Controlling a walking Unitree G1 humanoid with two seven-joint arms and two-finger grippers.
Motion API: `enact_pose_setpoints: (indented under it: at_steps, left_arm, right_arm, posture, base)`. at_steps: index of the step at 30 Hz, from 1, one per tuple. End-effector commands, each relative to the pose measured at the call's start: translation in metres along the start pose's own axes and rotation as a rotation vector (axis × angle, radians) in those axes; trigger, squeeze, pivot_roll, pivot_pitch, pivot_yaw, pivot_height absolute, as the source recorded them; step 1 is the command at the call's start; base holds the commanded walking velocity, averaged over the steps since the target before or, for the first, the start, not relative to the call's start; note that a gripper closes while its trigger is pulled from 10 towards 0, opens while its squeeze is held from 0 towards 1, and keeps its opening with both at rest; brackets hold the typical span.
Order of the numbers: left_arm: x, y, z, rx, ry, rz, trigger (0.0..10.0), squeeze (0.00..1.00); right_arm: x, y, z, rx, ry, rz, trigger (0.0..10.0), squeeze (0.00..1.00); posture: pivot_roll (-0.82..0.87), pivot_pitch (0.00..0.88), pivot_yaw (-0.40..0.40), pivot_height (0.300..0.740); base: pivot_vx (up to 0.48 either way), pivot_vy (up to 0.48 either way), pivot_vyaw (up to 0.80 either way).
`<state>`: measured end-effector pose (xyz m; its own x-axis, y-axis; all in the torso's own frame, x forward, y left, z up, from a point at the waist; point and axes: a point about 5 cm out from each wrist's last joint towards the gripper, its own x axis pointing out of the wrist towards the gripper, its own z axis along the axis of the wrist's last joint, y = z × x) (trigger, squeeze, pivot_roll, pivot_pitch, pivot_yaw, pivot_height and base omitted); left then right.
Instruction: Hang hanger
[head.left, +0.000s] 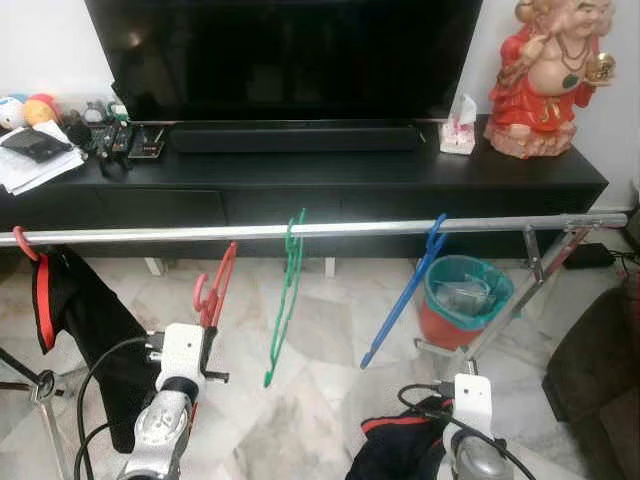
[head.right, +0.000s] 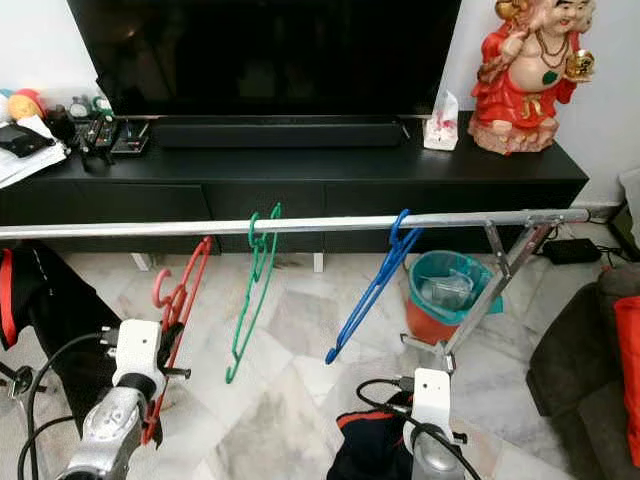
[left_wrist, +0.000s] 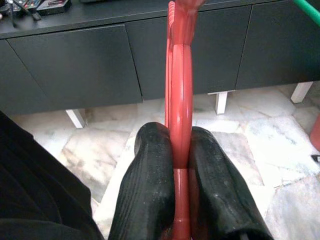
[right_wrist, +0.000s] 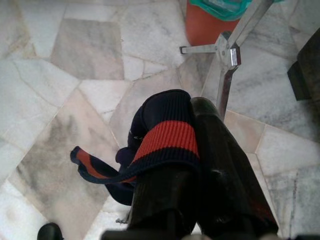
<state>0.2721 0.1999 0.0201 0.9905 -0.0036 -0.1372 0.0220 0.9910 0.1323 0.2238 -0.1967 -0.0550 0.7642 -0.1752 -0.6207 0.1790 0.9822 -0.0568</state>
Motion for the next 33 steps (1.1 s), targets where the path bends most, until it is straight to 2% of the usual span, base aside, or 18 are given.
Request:
enact_pose_setpoints:
  at_steps: [1,3,10,22,33]
  left_arm:
    - [-0.001,-0.004,-0.002,-0.010,0.013,-0.012,10.0,0.00]
    - [-0.002,-0.009,-0.005,-0.024,0.032,-0.016,10.0,0.00]
    - [-0.003,-0.013,-0.010,-0.033,0.061,-0.030,10.0,0.00]
    - [-0.001,-0.014,-0.008,-0.050,0.065,-0.030,10.0,0.00]
    - [0.002,-0.023,-0.006,-0.064,0.060,-0.044,10.0,0.00]
  right_arm:
    - [0.001,-0.004,0.006,0.004,-0.038,-0.009,10.0,0.00]
    - [0.001,-0.006,0.012,0.004,-0.071,-0.012,10.0,0.00]
    - [0.003,0.000,0.023,-0.008,-0.127,0.003,10.0,0.00]
    - [0.007,0.019,0.050,-0.036,-0.232,0.046,10.0,0.00]
    - [0.007,0.013,0.054,-0.034,-0.264,0.036,10.0,0.00]
  posture:
    - [0.02,0.000,0.007,0.740]
    - [0.02,0.000,0.013,0.740]
    - [0.01,0.000,0.026,0.740]
    - [0.00,0.000,0.030,0.740]
    - [-0.02,0.000,0.035,0.740]
  base:
    - [0.000,0.000,0.00]
    - [0.000,0.000,0.00]
    - [0.000,0.000,0.00]
    - [-0.043,0.000,0.00]
    - [-0.273,0.000,0.00]
